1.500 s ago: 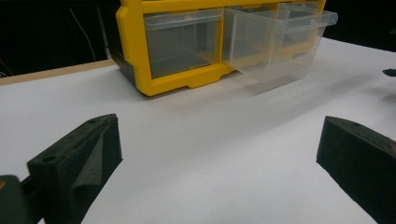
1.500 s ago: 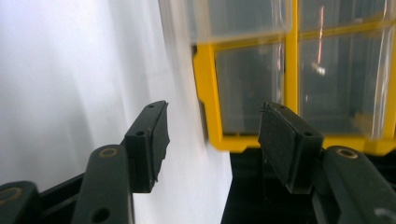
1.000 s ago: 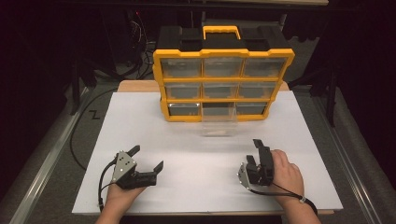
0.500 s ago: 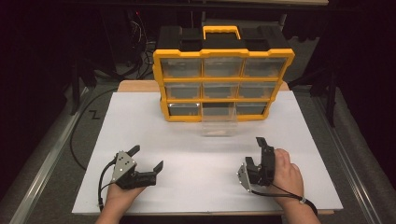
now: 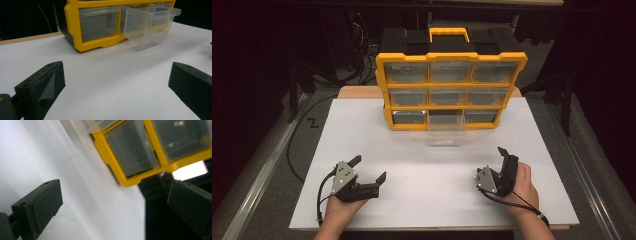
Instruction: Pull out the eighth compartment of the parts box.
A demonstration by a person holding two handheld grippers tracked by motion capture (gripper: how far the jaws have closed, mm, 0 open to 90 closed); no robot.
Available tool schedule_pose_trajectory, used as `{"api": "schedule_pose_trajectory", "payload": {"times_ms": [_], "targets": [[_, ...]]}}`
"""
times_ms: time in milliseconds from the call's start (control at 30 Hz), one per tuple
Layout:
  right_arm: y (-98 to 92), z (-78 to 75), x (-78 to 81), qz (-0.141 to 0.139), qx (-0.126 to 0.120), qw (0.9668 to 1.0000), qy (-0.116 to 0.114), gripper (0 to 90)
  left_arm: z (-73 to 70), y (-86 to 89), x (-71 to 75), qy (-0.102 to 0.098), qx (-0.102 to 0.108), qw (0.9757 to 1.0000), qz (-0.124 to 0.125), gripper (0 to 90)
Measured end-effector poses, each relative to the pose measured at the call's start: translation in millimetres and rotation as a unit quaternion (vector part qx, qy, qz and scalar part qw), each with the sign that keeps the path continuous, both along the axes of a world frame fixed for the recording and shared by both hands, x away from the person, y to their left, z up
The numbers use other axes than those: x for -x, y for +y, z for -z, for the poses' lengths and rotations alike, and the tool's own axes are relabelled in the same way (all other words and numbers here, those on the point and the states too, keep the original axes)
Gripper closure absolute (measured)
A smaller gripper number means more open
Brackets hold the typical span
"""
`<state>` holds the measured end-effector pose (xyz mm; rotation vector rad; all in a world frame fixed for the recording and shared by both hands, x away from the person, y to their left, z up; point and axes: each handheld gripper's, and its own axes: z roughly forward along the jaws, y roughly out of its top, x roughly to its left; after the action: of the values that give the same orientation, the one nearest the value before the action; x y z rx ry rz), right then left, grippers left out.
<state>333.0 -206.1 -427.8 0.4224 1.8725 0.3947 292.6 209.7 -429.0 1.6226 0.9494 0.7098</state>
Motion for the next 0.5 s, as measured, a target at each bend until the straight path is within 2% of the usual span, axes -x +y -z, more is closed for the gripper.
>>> {"api": "schedule_pose_trajectory", "payload": {"times_ms": [100,133,167,233,333,400,500], "targets": [[-4.1,-1.2,-2.5,0.012,-0.052,0.9984,0.019,1.0,0.2,0.2,-0.3,0.002,-0.002,1.0000,0.001,1.5],[-5.9,-2.5,-3.5,0.011,-0.062,0.9977,0.025,1.1,0.3,0.2,-0.5,0.002,-0.002,1.0000,0.001,1.5],[-6.8,-2.0,-3.5,0.017,-0.089,0.9952,0.036,1.1,0.2,0.3,-0.6,0.002,-0.001,1.0000,0.001,1.5],[-9.7,-2.6,-4.1,0.019,-0.118,0.9915,0.052,1.1,0.1,0.4,-0.8,0.001,0.001,1.0000,0.000,1.5],[-14.4,-4.2,-4.7,0.024,-0.164,0.9832,0.077,1.1,-0.3,1.0,-0.9,0.001,0.001,1.0000,0.001,1.5],[-17.9,-6.0,-4.6,0.025,-0.203,0.9746,0.090,1.1,-0.4,1.2,-1.0,0.001,0.001,1.0000,0.001,1.5],[-23.8,-9.2,-4.7,0.024,-0.262,0.9584,0.110,1.1,-0.2,1.2,-1.3,0.002,0.001,1.0000,0.002,1.5]]}}
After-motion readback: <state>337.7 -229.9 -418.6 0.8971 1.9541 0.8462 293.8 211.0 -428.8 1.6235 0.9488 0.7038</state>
